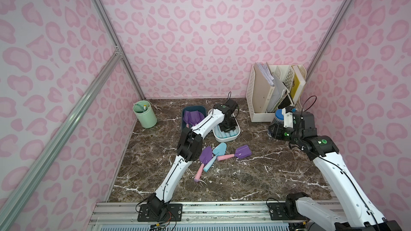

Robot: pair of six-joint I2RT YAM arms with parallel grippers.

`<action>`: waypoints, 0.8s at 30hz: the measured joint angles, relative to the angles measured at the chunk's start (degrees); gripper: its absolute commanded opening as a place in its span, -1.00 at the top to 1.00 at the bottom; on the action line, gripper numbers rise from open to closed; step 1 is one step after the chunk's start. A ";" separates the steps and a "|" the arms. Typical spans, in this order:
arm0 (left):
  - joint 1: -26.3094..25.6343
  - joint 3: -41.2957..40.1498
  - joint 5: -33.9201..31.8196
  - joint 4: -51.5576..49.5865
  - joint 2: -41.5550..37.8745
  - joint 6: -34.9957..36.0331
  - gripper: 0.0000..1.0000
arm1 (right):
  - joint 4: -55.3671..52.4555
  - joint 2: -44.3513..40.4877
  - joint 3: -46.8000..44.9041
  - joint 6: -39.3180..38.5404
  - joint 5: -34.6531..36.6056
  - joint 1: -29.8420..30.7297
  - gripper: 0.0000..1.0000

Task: Sort the small shovels by color and place them into the storage box
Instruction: Place the shovel in the storage box.

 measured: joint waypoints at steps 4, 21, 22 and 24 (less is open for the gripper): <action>0.00 0.00 -0.02 -0.07 0.00 0.20 0.49 | 0.00 0.04 0.00 0.00 0.00 0.00 0.01; 0.00 0.00 0.00 0.02 -1.99 1.25 0.21 | -0.13 0.44 1.25 0.22 0.00 0.00 0.01; -0.04 0.00 -0.02 0.02 -2.54 1.44 0.18 | -0.22 0.39 1.38 0.24 0.00 0.00 0.01; -0.13 0.00 -0.09 0.02 -3.91 2.21 0.13 | -0.48 0.28 1.70 0.46 0.02 0.00 0.01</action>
